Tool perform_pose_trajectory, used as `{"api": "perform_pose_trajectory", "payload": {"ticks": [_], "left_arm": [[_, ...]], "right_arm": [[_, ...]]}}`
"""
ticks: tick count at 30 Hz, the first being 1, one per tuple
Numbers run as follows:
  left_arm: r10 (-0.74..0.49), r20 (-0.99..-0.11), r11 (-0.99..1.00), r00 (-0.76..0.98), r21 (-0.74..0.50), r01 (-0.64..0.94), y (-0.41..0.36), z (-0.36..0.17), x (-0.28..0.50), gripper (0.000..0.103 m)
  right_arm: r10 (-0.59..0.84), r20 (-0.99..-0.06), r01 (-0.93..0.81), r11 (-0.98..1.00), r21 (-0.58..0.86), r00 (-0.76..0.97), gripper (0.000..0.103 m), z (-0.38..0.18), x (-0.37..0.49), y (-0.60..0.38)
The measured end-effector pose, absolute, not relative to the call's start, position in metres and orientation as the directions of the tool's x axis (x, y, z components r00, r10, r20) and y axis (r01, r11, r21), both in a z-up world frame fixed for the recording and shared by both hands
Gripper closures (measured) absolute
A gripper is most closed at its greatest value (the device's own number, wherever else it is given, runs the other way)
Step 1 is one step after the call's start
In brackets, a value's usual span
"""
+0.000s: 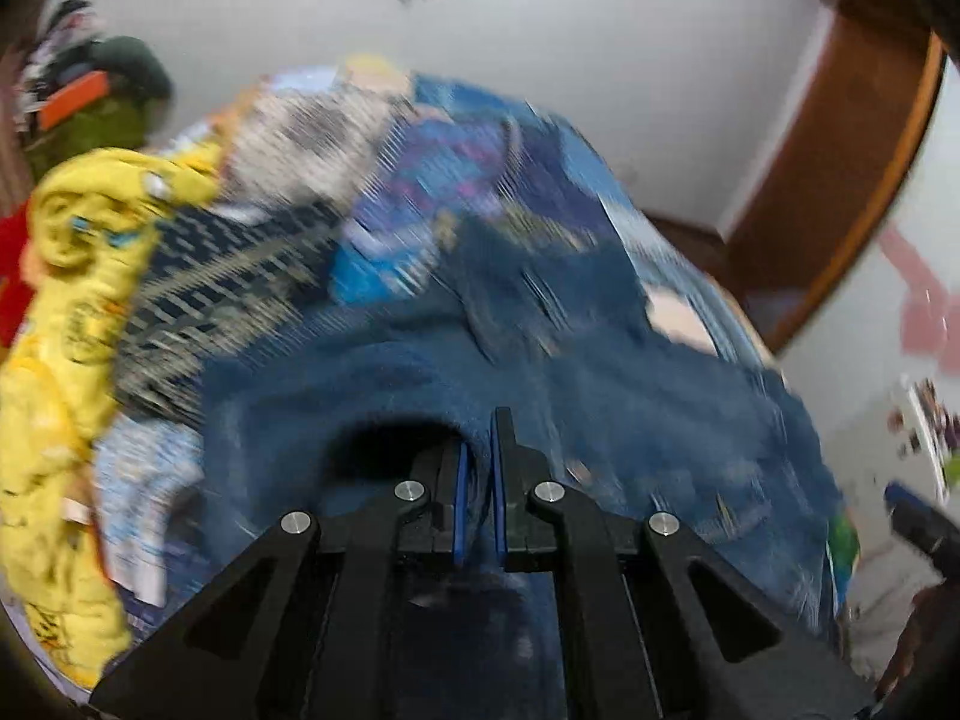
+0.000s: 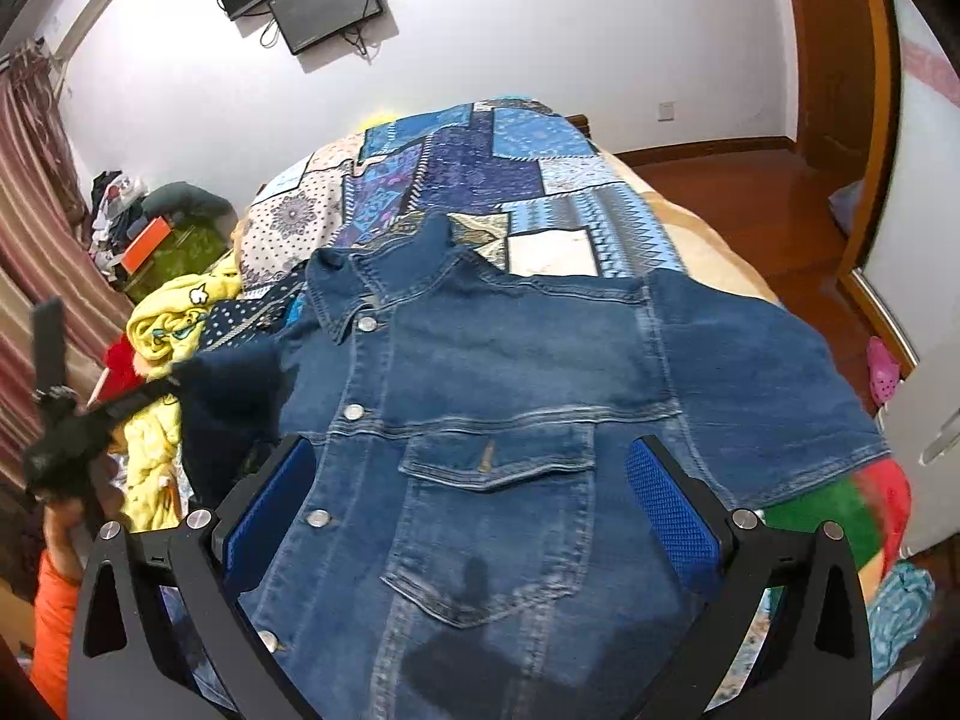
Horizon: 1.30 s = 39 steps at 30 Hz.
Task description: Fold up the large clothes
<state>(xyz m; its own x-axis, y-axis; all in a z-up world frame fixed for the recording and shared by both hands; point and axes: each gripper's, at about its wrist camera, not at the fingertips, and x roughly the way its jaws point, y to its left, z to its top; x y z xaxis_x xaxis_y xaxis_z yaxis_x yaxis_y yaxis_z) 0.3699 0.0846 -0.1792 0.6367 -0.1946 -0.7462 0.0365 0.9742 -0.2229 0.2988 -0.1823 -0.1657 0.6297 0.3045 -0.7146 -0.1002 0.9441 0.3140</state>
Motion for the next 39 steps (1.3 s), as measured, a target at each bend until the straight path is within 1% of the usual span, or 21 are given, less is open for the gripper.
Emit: {"api": "perform_pose_trajectory", "payload": {"ticks": [5,8,10,11,12,14,15,17,19,21,22,23,24,26,28,31,33,39], "left_arm": [[-0.22,-0.821,0.975,0.527,-0.195,0.104,0.035,-0.215,0.367,0.097],[-0.223,-0.857,0.975,0.465,-0.192,0.115,0.027,-0.233,0.361,0.096],[-0.236,-0.864,0.972,0.444,-0.209,0.11,0.025,-0.24,0.358,0.093],[-0.247,-0.862,0.969,0.442,-0.223,0.106,0.027,-0.241,0.355,0.087],[-0.259,-0.861,0.966,0.437,-0.238,0.104,0.029,-0.24,0.353,0.074],[-0.295,-0.856,0.955,0.425,-0.281,0.096,0.036,-0.234,0.346,0.061],[-0.306,-0.85,0.951,0.429,-0.294,0.095,0.039,-0.229,0.343,0.057],[-0.313,-0.838,0.948,0.447,-0.304,0.094,0.048,-0.216,0.337,0.055],[-0.31,-0.821,0.947,0.479,-0.311,0.08,0.061,-0.202,0.332,0.044],[-0.303,-0.795,0.942,0.526,-0.332,0.041,0.08,-0.19,0.327,0.03],[-0.302,-0.783,0.937,0.544,-0.35,0.016,0.09,-0.185,0.325,0.025],[-0.296,-0.775,0.929,0.558,-0.37,-0.021,0.102,-0.183,0.324,0.014],[-0.285,-0.769,0.921,0.573,-0.385,-0.059,0.113,-0.182,0.322,0.009],[-0.268,-0.758,0.901,0.594,-0.416,-0.124,0.133,-0.186,0.32,0.009],[-0.282,-0.765,0.878,0.578,-0.45,-0.166,0.149,-0.195,0.323,0.009],[-0.387,-0.739,0.787,0.551,-0.577,-0.221,0.171,-0.218,0.323,0.009],[-0.469,-0.703,0.699,0.534,-0.666,-0.262,0.183,-0.238,0.325,0.009],[-0.532,-0.632,0.515,0.563,-0.77,-0.377,0.212,-0.275,0.331,0.01]], "right_arm": [[0.298,-0.723,-0.093,0.946,0.31,0.623,0.0,-0.171,0.294,-0.196],[0.29,-0.729,-0.096,0.95,0.297,0.619,0.0,-0.173,0.292,-0.198],[0.286,-0.73,-0.101,0.952,0.287,0.621,0.0,-0.173,0.289,-0.197],[0.286,-0.73,-0.105,0.953,0.284,0.621,0.0,-0.173,0.289,-0.198],[0.284,-0.73,-0.108,0.954,0.279,0.621,0.0,-0.174,0.288,-0.197],[0.283,-0.732,-0.113,0.955,0.273,0.62,0.0,-0.174,0.288,-0.196],[0.282,-0.734,-0.115,0.956,0.271,0.618,0.0,-0.174,0.289,-0.196],[0.281,-0.736,-0.116,0.956,0.269,0.615,0.0,-0.174,0.29,-0.194],[0.281,-0.736,-0.118,0.956,0.267,0.615,0.0,-0.174,0.29,-0.192],[0.28,-0.737,-0.121,0.957,0.263,0.616,0.0,-0.174,0.29,-0.189],[0.28,-0.737,-0.122,0.957,0.262,0.615,0.0,-0.173,0.29,-0.188],[0.281,-0.737,-0.125,0.957,0.261,0.615,0.0,-0.173,0.291,-0.186],[0.282,-0.737,-0.13,0.957,0.259,0.615,0.0,-0.173,0.291,-0.183],[0.281,-0.737,-0.135,0.958,0.253,0.615,0.0,-0.172,0.291,-0.179],[0.283,-0.738,-0.142,0.958,0.249,0.613,0.0,-0.172,0.292,-0.176],[0.28,-0.74,-0.147,0.959,0.241,0.611,0.0,-0.173,0.293,-0.172],[0.274,-0.744,-0.147,0.961,0.234,0.61,0.0,-0.173,0.295,-0.171],[0.255,-0.753,-0.129,0.966,0.223,0.606,0.0,-0.175,0.297,-0.173]]}}
